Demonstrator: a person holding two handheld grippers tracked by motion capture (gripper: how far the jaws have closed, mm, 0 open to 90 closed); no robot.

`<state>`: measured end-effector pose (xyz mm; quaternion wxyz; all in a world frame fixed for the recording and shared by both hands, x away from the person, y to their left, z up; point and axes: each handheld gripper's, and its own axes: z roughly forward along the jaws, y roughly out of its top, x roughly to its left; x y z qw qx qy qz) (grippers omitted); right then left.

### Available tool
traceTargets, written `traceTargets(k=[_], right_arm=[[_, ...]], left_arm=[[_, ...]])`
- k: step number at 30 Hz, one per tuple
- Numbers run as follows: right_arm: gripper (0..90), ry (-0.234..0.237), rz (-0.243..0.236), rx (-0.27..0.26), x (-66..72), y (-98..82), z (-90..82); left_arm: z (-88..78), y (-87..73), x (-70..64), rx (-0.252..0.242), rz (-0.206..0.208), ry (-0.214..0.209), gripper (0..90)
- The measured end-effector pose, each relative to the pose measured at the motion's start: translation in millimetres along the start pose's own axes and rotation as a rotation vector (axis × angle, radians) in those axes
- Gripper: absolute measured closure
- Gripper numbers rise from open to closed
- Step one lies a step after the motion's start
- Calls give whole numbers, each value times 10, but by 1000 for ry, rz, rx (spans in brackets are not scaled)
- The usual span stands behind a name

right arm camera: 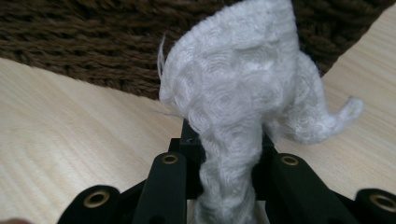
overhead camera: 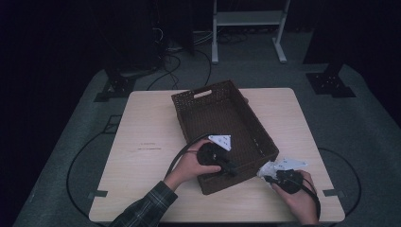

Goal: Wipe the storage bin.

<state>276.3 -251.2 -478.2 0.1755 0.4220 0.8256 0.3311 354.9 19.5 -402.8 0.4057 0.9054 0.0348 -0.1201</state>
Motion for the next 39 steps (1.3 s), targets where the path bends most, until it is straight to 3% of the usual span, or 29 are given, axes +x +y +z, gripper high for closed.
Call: traceTargets(k=[20,26,33,39], right_arm=[[739,-24,-63,-222,191,271,-523],[739,-16,-61,-210,193,255,-466],[738,-2,-70,-128,191,188,-234],[737,8,-70,-89,175,156,-129]], left_arm=[[1,0,0,3,0,0,665],[3,1,-2,4,-1,1,664],[3,1,-3,4,0,1,664],[4,2,-1,4,0,1,664]])
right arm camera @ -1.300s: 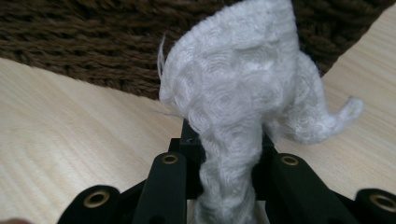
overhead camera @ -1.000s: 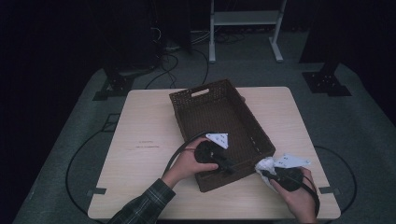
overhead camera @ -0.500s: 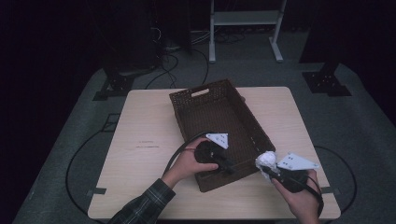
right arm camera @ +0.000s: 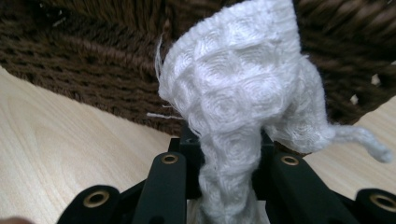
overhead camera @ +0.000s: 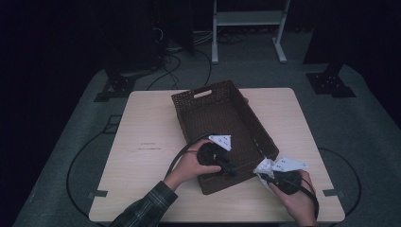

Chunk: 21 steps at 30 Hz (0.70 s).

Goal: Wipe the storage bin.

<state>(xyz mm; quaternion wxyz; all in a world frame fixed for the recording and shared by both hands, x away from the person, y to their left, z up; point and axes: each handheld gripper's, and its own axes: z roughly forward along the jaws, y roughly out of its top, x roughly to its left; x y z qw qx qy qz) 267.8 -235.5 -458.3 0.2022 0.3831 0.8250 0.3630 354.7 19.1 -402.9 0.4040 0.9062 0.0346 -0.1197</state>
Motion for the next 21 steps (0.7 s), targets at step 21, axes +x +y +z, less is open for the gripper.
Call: traceTargets(k=[21], right_arm=[[735,35,-37,87,142,-20,123]], left_arm=[[1,-1,-3,-2,-1,1,662]])
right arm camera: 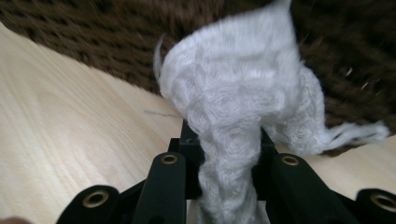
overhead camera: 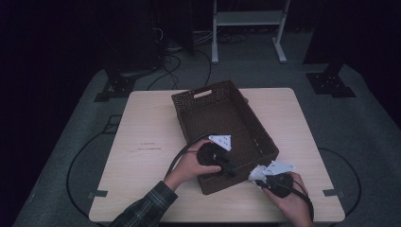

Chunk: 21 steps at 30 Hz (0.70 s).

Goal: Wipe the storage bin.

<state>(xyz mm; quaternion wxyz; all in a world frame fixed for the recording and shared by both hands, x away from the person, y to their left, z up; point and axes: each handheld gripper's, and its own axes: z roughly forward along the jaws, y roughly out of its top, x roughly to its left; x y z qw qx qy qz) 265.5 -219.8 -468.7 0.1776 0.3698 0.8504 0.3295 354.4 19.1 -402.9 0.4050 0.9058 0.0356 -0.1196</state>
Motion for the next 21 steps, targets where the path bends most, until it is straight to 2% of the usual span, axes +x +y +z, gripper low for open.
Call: traceTargets(k=[6,9,12,21], right_arm=[[735,-7,-15,-51,53,69,-148],[736,7,-12,-116,68,117,-269],[736,-1,-25,-152,88,176,-376],[736,-5,-42,-239,134,280,-546]], left_arm=[[0,0,1,1,1,0,662],[1,0,-1,1,-1,0,662],[2,-1,1,0,1,0,662],[1,0,0,2,0,0,662]])
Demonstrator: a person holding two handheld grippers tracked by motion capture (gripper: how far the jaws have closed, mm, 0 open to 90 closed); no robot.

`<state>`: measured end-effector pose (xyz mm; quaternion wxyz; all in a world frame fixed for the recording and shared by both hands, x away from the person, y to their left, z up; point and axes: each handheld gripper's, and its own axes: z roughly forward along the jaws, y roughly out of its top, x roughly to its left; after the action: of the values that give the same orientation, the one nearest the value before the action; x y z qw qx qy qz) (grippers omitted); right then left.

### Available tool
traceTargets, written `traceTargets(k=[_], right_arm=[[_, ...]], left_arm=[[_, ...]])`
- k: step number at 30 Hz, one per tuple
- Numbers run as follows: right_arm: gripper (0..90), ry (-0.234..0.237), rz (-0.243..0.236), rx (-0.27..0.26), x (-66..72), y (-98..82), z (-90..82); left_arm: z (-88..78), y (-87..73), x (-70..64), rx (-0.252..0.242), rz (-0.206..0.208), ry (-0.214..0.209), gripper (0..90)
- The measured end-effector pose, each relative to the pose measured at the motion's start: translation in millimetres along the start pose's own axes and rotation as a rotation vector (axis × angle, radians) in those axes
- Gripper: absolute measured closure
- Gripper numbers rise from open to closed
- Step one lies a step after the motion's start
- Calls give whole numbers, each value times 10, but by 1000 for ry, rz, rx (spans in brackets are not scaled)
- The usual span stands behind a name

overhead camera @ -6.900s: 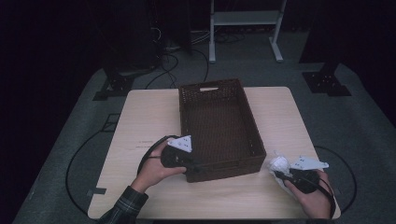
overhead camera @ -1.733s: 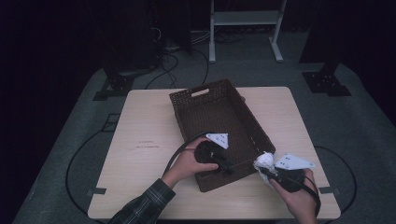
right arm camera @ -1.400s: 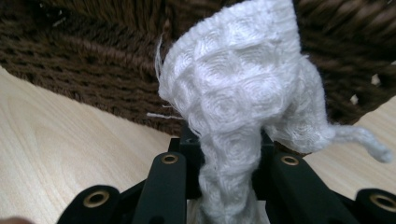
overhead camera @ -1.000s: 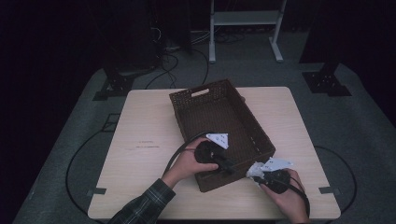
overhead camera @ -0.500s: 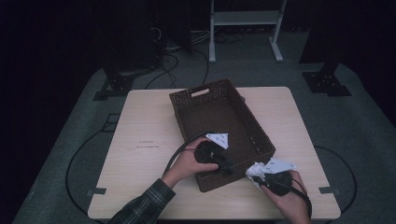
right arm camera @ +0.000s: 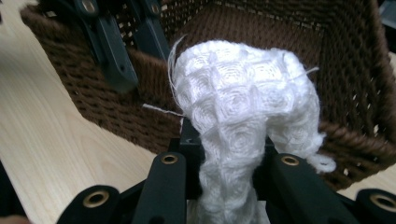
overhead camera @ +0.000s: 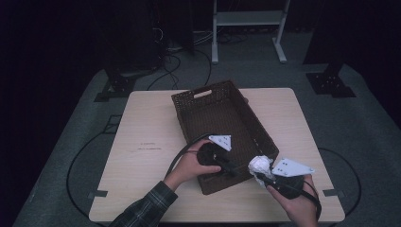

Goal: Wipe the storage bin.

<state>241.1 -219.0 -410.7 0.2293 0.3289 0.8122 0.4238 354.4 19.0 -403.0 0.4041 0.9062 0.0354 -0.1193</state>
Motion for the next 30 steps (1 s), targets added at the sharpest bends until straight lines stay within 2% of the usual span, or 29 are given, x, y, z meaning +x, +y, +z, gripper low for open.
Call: traceTargets(k=[3,17,20,23,30], right_arm=[[736,5,0,11,4,-3,32],[736,35,19,156,11,-244,377],[735,32,5,205,21,-284,452],[735,41,-13,244,37,-326,541],[734,49,-28,291,77,-369,645]], left_arm=[[1,0,0,-2,3,2,662],[3,-1,-4,-3,0,2,662],[3,1,1,-3,9,4,661],[5,-2,-5,-6,1,3,662],[3,-1,-5,-2,2,3,661]])
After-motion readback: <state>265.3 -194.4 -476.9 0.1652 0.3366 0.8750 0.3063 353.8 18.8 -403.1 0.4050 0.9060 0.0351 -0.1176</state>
